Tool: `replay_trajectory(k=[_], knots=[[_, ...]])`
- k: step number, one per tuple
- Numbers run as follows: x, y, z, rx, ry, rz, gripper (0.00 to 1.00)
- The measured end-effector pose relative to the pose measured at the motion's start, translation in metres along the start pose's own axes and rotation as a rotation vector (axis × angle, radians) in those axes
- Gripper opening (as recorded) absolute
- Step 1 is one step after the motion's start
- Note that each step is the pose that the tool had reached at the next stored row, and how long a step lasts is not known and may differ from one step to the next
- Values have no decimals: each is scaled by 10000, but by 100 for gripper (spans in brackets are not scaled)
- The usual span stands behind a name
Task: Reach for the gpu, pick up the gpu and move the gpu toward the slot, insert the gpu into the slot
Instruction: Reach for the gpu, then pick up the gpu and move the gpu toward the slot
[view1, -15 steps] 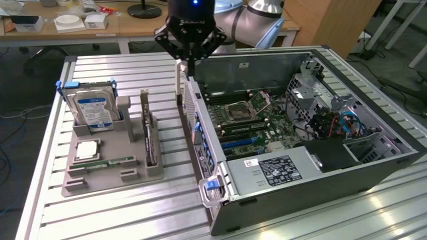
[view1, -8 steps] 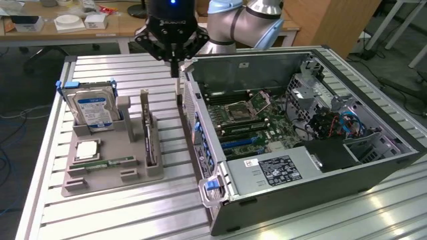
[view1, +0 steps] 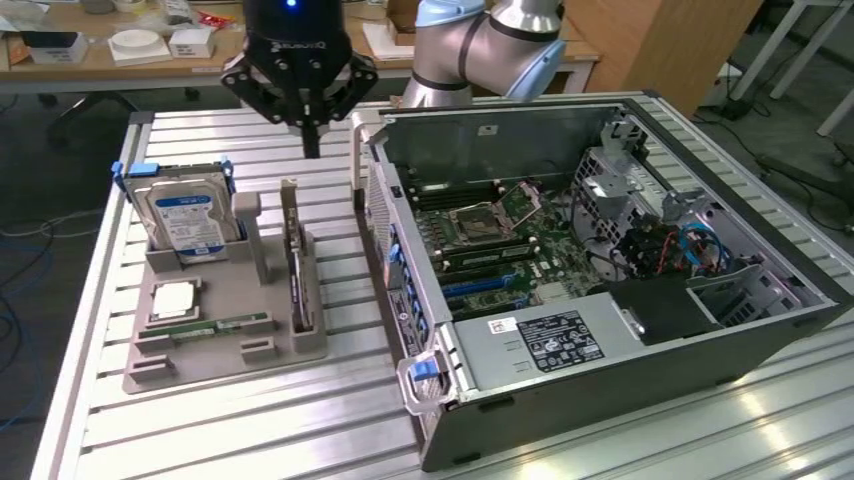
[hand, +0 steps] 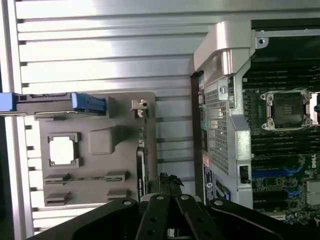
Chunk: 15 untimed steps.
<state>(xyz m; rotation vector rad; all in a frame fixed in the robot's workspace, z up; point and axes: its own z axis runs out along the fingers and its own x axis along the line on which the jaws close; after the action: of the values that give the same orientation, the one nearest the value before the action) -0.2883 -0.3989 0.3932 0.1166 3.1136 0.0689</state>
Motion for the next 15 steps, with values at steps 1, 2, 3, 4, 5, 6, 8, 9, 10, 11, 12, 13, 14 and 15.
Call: replay_trajectory(k=[1, 2, 3, 4, 5, 6, 8, 9, 10, 11, 12, 13, 14, 15], knots=[[47, -3, -1, 0, 1, 0, 10], [92, -7, -3, 1, 1, -1, 10], [137, -10, -4, 1, 1, 0, 10], [182, -13, -5, 1, 0, 1, 10], [227, -17, -6, 1, 1, 1, 10], [271, -20, -8, 1, 1, 0, 10], [365, -27, -10, 1, 1, 0, 10], [409, -30, -11, 1, 0, 1, 10], [449, -33, -12, 0, 1, 1, 10], [483, -36, -13, 1, 1, 0, 10], [490, -36, -13, 0, 0, 1, 10], [490, -36, -13, 0, 0, 0, 10], [490, -36, -13, 0, 0, 0, 10], [490, -36, -13, 0, 0, 0, 10]])
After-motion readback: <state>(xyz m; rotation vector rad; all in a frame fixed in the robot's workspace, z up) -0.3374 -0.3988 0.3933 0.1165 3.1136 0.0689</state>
